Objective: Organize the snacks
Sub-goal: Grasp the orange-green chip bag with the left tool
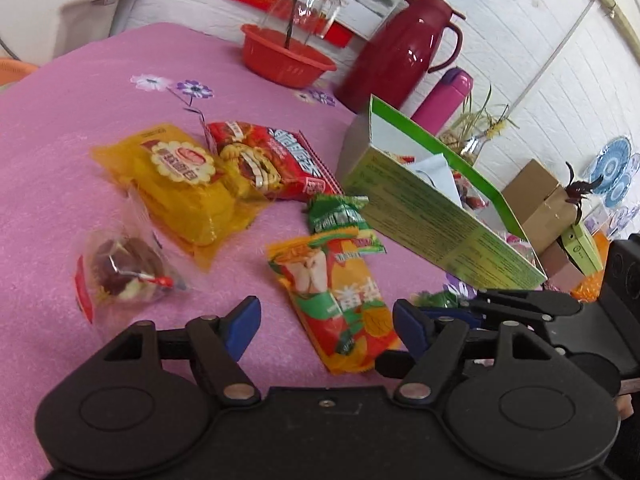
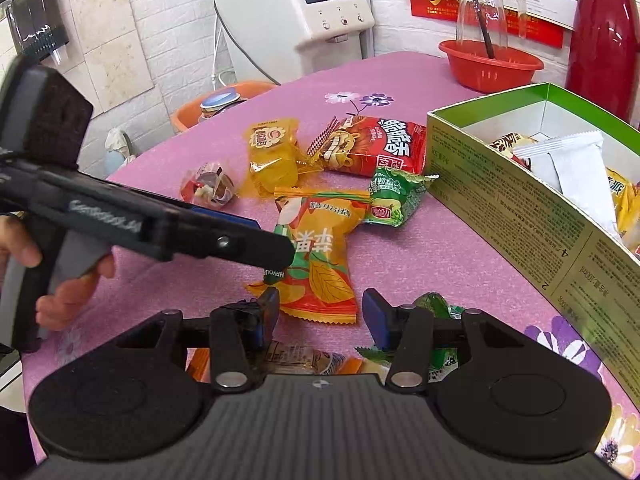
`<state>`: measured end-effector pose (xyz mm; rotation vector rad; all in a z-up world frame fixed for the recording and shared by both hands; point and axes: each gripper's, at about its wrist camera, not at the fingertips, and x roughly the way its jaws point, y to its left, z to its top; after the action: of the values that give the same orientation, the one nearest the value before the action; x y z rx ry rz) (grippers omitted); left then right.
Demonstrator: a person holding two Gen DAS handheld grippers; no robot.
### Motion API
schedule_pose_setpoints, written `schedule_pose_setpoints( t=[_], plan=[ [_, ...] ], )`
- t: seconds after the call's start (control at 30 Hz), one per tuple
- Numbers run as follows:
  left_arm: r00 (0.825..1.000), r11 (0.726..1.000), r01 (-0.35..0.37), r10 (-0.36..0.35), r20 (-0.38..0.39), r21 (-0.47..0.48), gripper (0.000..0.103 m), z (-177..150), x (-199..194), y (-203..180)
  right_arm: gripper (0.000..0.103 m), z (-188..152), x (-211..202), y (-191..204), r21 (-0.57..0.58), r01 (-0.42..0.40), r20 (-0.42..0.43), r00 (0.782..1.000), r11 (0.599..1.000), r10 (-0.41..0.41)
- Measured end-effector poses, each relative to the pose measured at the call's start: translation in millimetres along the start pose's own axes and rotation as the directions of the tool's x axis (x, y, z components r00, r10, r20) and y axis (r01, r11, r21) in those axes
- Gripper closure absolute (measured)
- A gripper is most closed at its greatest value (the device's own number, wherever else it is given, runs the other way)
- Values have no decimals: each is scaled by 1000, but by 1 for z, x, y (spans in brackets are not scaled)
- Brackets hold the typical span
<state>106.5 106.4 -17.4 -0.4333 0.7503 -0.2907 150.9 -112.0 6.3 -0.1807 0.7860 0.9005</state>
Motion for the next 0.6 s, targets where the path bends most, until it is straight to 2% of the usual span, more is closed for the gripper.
schedule_pose_setpoints(
  t=[0.17,0.27,0.37,0.4,0.43,0.5,0.6],
  plan=[
    [1000,1000,-9,9,1,15,45,6,6,-2,22,3,5,-1,16,-8,11,1000,1000,8],
    [1000,999,2,-1,-9,43,54,7,10,-5,22,6,10,-1,21,-13,12,1000,1000,13],
    [1000,999,-2,2,-3,55,59,8,16,-7,22,8,15,-1,24,-23,17,1000,999,23],
    [1000,998,-10,10,0,64,75,8,17,-8,27,9,17,-1,29,-27,21,999,999,26],
    [1000,997,-16,16,-4,75,85,8,18,-9,33,10,19,1,34,-28,23,999,999,28],
    [1000,996,-20,21,-6,83,88,5,17,-11,61,10,20,5,22,21,26,999,1000,-21],
    [1000,996,-11,11,4,91,88,4,12,-15,72,8,13,7,11,16,51,999,1000,-17]
  ],
)
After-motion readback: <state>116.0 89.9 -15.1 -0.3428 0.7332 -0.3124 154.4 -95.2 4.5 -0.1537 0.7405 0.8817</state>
